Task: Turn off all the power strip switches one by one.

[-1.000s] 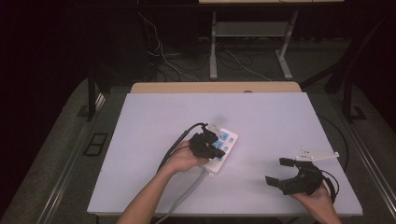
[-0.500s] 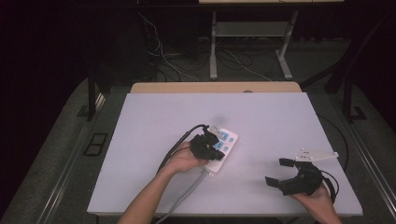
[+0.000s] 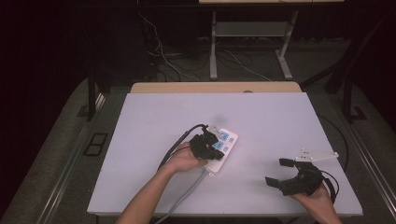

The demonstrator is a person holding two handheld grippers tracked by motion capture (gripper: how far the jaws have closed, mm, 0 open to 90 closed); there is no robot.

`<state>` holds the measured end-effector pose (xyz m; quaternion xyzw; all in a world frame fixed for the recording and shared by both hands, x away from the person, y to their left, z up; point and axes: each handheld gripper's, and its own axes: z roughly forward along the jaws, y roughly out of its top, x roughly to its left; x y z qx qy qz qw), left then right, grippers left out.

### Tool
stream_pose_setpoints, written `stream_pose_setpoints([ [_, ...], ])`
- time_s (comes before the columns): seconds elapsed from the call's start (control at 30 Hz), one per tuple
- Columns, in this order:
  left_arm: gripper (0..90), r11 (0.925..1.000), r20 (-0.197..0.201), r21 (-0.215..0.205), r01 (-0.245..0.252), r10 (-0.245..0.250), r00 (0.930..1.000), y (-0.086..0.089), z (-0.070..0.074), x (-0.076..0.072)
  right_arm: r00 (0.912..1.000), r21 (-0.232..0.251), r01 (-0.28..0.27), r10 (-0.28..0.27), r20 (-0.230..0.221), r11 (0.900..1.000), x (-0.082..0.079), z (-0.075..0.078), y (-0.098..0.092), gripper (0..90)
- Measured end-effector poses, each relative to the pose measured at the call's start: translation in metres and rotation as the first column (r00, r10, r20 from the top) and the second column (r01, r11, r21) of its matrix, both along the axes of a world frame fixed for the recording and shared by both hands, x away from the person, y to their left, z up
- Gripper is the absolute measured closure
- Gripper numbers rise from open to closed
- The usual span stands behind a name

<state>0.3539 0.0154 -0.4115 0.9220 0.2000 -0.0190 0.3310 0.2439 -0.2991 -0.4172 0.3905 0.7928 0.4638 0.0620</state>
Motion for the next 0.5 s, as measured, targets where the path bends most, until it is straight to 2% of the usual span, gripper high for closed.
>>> stream_pose_setpoints([
  [0.2,89.9,0.9997,0.008,0.010,-0.020,0.020,0.9998,-0.0013,-0.0005,-0.0034,1.0000,0.002,-0.002,0.002,0.001,1.000,-0.0005,0.0003,0.0000,0.3],
  [0.5,89.7,0.9990,-0.008,0.010,-0.044,0.044,0.9990,-0.0017,-0.0001,-0.0030,1.0000,0.001,0.003,-0.003,0.000,1.000,-0.0003,0.0004,-0.0005,0.3],
])
